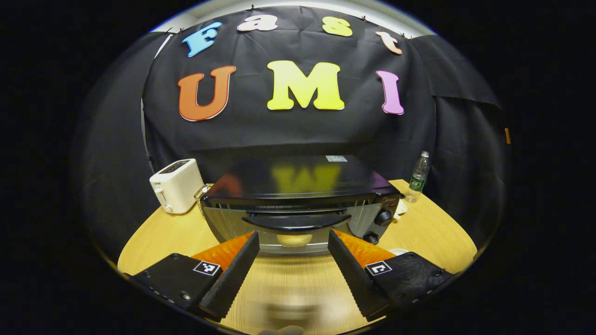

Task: Open the electric oven with the left hand, put the food in, and close the electric oven.

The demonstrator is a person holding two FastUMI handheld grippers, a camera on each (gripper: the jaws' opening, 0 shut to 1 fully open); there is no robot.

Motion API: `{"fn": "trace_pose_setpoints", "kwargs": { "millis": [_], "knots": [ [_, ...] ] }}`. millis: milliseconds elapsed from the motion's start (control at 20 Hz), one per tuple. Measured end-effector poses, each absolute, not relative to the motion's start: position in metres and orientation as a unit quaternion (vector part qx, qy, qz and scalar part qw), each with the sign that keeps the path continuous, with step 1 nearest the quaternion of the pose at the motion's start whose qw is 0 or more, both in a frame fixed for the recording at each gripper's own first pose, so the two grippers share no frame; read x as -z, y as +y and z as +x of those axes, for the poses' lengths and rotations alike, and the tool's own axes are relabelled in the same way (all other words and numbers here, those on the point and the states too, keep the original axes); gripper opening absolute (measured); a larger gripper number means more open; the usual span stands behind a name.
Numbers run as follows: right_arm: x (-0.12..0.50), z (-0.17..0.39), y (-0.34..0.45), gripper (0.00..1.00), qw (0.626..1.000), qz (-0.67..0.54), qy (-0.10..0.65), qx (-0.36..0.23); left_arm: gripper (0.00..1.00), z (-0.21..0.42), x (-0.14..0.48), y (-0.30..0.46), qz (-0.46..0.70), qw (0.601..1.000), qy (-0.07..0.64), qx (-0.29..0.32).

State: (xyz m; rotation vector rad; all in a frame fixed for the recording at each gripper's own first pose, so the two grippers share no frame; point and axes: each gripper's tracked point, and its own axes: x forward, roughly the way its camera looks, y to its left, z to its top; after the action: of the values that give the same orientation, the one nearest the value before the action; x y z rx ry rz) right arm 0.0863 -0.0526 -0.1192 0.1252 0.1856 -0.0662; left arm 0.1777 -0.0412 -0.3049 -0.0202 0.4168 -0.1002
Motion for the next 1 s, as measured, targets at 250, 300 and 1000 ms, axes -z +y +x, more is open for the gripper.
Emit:
{"fn": "trace_pose_setpoints", "kwargs": {
  "millis": [250, 300, 1000],
  "knots": [
    [0.122, 0.087, -0.053, 0.99, 0.993, 0.062, 0.098, 0.034, 0.97, 0.202, 0.304, -0.044, -0.011, 0.981, 0.188, 0.054],
    [0.122, 0.087, -0.054, 0.99, 0.993, 0.061, 0.099, 0.034, 0.97, 0.205, 0.306, -0.044, -0.009, 0.981, 0.188, 0.052],
    [0.115, 0.087, -0.05, 0.95, 0.993, 0.055, 0.098, 0.03, 0.97, 0.2, 0.282, -0.033, 0.013, 0.985, 0.171, 0.029]
  ]
}}
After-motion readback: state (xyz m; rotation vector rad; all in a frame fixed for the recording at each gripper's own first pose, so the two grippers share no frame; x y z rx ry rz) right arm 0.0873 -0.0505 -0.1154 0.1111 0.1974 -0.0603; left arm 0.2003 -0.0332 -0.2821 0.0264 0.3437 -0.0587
